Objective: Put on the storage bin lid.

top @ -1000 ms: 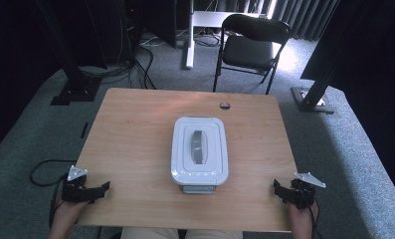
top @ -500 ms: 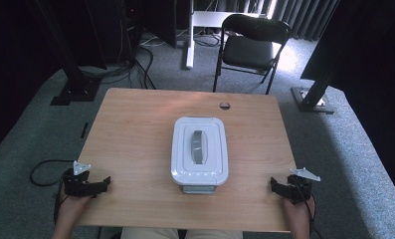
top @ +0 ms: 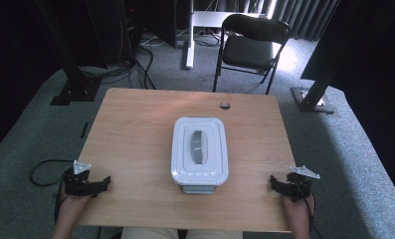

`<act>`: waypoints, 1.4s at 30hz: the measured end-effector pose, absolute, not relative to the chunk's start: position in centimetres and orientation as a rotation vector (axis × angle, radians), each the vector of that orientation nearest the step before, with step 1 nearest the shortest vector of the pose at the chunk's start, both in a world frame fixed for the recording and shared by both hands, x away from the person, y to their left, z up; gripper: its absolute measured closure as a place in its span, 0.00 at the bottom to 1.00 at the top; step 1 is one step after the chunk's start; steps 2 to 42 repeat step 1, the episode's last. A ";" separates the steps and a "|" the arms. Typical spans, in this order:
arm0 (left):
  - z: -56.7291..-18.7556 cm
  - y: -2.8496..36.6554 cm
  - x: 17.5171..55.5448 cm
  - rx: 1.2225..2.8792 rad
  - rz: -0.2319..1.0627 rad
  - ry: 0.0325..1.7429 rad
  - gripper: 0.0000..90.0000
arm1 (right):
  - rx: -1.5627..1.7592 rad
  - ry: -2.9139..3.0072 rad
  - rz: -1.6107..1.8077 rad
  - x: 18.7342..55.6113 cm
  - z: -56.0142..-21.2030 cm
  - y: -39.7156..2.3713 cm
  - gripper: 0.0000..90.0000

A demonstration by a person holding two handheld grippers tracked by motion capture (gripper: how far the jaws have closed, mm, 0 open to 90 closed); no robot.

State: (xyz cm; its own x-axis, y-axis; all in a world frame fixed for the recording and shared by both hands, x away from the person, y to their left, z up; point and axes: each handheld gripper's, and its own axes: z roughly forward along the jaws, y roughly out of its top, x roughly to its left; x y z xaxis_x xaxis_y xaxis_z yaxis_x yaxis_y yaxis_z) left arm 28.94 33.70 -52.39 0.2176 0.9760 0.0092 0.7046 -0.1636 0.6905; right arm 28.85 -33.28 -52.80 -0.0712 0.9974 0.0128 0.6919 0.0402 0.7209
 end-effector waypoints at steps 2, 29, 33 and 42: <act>-52.4 33.7 28.9 1.938 0.630 1.547 0.03 | 1.700 1.817 0.786 28.8 -52.8 -33.3 0.14; -52.4 33.7 28.9 1.938 0.630 1.547 0.03 | 1.700 1.817 0.786 28.8 -52.8 -33.3 0.14; -52.4 33.7 28.9 1.938 0.630 1.547 0.03 | 1.700 1.817 0.786 28.8 -52.8 -33.3 0.14; -52.4 33.7 28.9 1.938 0.630 1.547 0.03 | 1.700 1.817 0.786 28.8 -52.8 -33.3 0.14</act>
